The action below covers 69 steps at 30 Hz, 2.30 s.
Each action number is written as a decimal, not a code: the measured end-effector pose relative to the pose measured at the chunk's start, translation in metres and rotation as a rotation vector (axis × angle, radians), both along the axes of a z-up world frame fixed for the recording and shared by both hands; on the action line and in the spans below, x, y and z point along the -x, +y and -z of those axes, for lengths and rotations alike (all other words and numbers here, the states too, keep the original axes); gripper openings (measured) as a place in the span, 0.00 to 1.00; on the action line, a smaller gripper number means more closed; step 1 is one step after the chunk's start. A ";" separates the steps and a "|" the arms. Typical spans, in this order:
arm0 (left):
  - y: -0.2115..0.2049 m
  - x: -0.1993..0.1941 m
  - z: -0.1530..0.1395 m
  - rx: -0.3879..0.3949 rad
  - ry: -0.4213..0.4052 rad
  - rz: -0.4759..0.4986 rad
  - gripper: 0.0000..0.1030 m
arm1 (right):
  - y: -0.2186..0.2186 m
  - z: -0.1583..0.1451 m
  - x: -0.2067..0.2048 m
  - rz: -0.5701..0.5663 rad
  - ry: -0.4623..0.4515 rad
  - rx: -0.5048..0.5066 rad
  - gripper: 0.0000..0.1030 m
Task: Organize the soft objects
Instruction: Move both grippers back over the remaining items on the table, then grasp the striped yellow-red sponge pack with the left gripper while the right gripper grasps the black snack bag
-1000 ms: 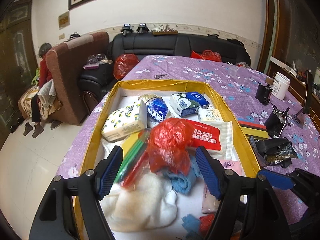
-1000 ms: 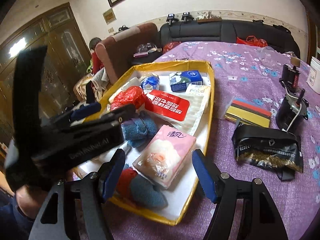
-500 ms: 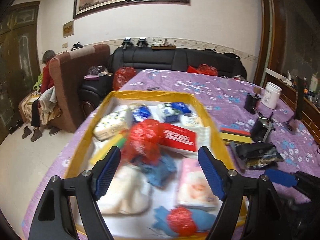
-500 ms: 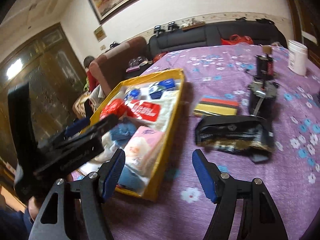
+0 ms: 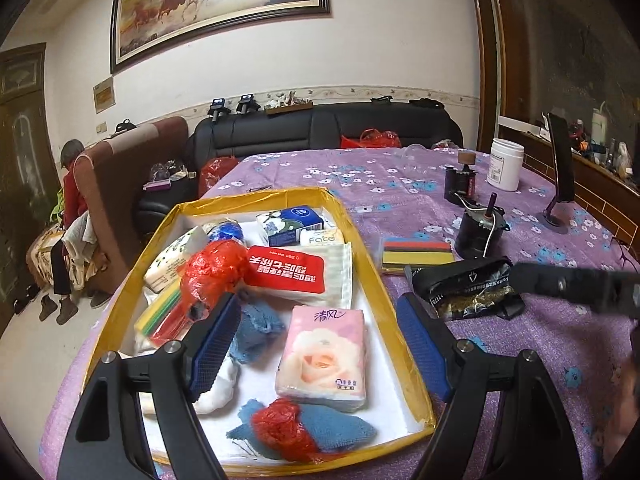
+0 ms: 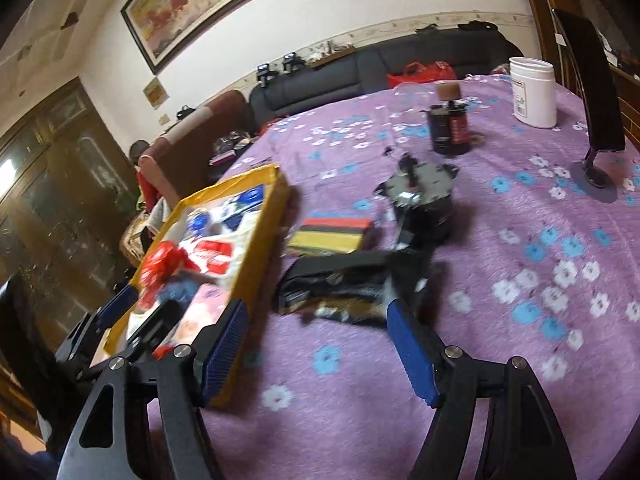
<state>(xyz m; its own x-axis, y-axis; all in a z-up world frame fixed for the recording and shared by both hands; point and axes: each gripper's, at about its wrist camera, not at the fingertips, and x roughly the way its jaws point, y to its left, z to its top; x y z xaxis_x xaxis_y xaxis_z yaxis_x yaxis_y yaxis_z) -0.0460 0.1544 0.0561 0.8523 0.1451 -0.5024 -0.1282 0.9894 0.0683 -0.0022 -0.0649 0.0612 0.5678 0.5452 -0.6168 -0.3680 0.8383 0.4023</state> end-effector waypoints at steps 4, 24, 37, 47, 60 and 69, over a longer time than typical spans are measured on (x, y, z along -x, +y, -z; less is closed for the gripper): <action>0.002 0.000 0.000 0.009 0.002 0.001 0.77 | -0.008 0.003 -0.030 0.021 0.034 0.030 0.76; 0.004 -0.005 0.003 0.033 0.021 0.011 0.77 | 0.021 0.002 -0.004 -0.184 -0.002 0.239 0.77; 0.001 -0.006 0.004 0.019 0.041 0.016 0.77 | 0.087 0.037 -0.036 -0.356 -0.005 0.408 0.54; -0.011 -0.012 -0.005 0.008 0.064 0.090 0.77 | 0.009 0.007 0.005 -0.126 -0.128 0.112 0.24; -0.062 -0.117 -0.032 -0.211 0.402 0.696 0.77 | -0.095 0.011 -0.001 0.164 -0.146 -0.111 0.23; -0.091 -0.181 0.024 -0.564 0.569 0.903 0.77 | -0.088 0.015 -0.006 0.160 -0.135 -0.096 0.24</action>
